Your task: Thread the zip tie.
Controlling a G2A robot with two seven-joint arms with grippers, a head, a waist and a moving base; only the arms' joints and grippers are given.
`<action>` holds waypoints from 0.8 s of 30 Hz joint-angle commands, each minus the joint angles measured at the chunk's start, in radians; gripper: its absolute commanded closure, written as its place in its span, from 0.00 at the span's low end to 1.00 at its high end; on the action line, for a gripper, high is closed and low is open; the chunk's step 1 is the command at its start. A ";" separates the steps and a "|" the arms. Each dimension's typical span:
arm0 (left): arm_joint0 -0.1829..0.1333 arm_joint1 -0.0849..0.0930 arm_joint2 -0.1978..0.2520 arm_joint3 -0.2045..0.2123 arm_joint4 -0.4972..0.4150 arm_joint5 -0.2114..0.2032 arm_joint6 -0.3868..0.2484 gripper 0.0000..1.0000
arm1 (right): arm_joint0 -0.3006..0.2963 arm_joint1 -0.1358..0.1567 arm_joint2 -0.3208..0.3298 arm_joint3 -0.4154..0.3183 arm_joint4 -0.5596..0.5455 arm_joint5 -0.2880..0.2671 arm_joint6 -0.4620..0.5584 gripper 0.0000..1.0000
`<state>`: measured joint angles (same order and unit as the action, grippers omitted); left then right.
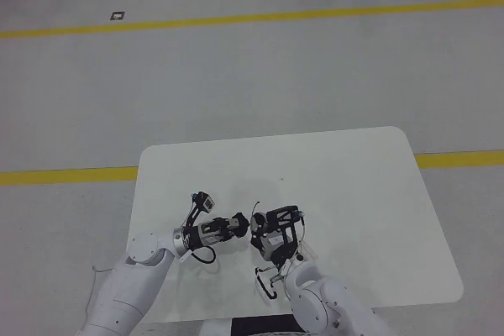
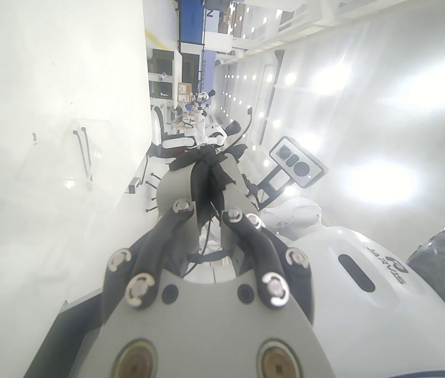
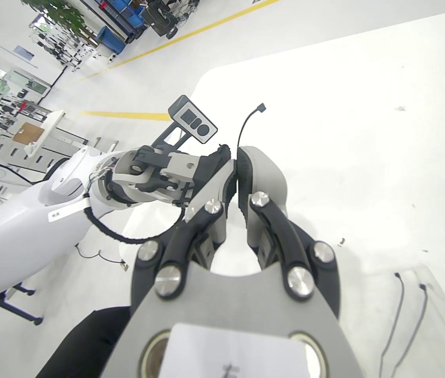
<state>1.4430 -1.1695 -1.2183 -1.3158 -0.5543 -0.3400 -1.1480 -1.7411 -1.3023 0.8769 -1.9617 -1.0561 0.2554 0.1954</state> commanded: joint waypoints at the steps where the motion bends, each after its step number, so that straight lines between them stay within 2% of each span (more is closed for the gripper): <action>1: 0.000 0.000 0.000 0.000 0.000 0.000 0.000 1.00 | 0.000 0.000 0.001 0.000 0.000 -0.001 0.001 1.00; 13: 0.000 0.000 0.000 0.000 0.000 0.000 0.000 1.00 | -0.002 -0.002 0.000 -0.003 0.007 -0.009 -0.002 1.00; 14: 0.000 0.000 0.000 0.000 0.000 0.000 0.000 1.00 | -0.004 -0.002 0.001 -0.006 0.006 -0.007 -0.005 0.37; 15: 0.000 0.000 0.000 0.000 0.000 0.000 0.000 1.00 | -0.006 -0.001 0.003 -0.011 0.005 -0.003 -0.009 0.00; 19: 0.000 0.000 0.000 0.000 0.000 0.000 0.000 1.00 | -0.025 0.002 0.017 -0.036 0.002 -0.007 -0.016 0.00; 24: 0.000 0.000 0.000 0.000 0.000 0.000 0.000 1.00 | -0.042 0.012 0.050 -0.054 0.009 -0.047 0.011 0.00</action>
<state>1.4430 -1.1695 -1.2183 -1.3158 -0.5543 -0.3400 -1.1480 -1.7824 -1.2914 0.9244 -2.0137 -1.0477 0.2121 0.2020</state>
